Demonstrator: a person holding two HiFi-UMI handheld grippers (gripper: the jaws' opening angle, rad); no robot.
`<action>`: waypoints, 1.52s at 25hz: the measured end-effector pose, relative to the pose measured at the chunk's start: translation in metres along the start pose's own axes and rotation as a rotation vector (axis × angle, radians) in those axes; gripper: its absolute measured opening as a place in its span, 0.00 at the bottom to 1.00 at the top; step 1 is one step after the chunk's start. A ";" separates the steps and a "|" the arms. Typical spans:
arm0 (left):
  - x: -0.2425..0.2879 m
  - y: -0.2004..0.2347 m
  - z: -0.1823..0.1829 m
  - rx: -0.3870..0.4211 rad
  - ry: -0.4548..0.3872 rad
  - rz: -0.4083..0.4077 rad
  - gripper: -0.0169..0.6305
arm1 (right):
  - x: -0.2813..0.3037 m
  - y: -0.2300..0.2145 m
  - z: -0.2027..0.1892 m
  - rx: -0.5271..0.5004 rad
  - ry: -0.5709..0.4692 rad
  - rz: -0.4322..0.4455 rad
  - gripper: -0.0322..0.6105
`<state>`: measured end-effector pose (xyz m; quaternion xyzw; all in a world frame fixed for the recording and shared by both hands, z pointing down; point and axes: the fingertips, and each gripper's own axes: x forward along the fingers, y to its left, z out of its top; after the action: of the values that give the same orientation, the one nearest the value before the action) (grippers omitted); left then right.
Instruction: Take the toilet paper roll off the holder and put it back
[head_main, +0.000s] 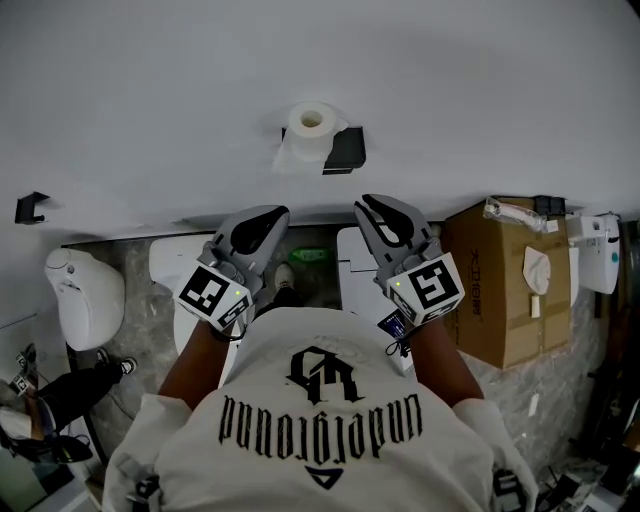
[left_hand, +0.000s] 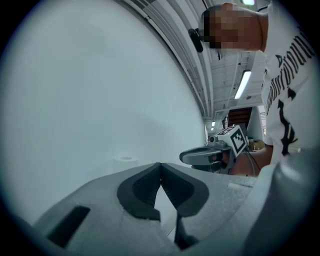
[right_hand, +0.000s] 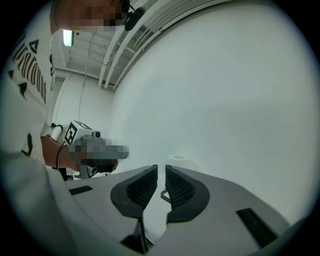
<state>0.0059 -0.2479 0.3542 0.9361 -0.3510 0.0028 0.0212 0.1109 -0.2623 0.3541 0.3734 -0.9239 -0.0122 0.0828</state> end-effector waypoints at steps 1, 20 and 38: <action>-0.003 -0.006 -0.001 -0.001 0.002 0.006 0.05 | -0.005 0.002 0.000 -0.002 -0.003 0.004 0.13; -0.064 -0.047 -0.003 0.026 0.064 0.027 0.05 | -0.028 0.058 0.010 -0.006 -0.052 0.062 0.07; -0.211 -0.025 0.007 -0.004 -0.025 -0.011 0.05 | -0.017 0.203 0.037 -0.013 -0.061 0.010 0.07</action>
<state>-0.1364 -0.0905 0.3423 0.9380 -0.3460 -0.0096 0.0188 -0.0223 -0.1058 0.3319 0.3679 -0.9277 -0.0291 0.0572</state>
